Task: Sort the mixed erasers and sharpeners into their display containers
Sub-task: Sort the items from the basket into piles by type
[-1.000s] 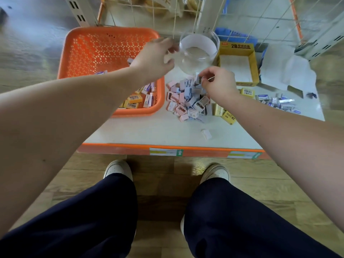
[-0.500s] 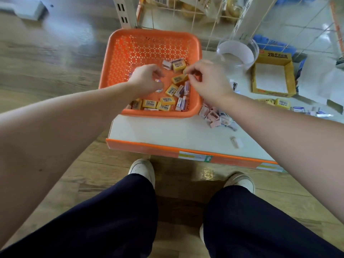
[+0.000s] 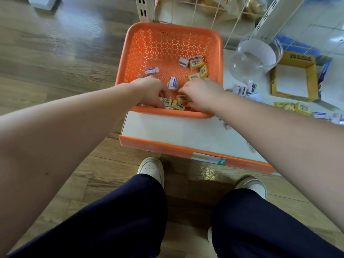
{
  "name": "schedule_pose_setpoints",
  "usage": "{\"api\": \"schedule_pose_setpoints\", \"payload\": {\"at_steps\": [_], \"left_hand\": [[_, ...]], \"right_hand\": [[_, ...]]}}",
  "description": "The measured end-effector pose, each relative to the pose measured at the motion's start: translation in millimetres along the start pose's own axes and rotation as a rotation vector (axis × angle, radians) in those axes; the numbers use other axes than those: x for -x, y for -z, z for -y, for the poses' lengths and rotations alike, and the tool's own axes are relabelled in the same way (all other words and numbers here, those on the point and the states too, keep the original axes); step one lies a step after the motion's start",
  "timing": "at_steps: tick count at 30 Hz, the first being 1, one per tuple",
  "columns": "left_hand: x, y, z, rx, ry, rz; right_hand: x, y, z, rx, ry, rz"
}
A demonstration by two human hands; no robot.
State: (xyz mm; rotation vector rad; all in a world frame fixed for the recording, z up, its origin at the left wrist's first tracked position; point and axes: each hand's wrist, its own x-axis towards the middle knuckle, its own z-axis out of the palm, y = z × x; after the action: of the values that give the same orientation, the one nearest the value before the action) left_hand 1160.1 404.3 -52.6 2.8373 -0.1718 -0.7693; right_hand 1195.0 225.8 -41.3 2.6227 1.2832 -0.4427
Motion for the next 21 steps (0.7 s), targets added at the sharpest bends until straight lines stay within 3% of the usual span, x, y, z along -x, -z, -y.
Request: {"api": "schedule_pose_setpoints", "payload": {"at_steps": [6, 11, 14, 17, 21], "left_hand": [[-3, 3, -4, 0.019, 0.009, 0.044], [-8, 4, -8, 0.006, -0.006, 0.031], [-7, 4, -9, 0.015, -0.005, -0.004], [-6, 8, -9, 0.128, 0.032, -0.138], [-5, 26, -17, 0.434, 0.102, -0.488]], "right_hand": [[-6, -3, 3, -0.096, -0.036, 0.089], [-3, -3, 2, -0.091, -0.045, 0.055], [-2, -1, 1, -0.231, -0.038, -0.024], [4, 7, -4, -0.413, -0.065, -0.223], [23, 20, -32, -0.500, -0.175, -0.511]]}}
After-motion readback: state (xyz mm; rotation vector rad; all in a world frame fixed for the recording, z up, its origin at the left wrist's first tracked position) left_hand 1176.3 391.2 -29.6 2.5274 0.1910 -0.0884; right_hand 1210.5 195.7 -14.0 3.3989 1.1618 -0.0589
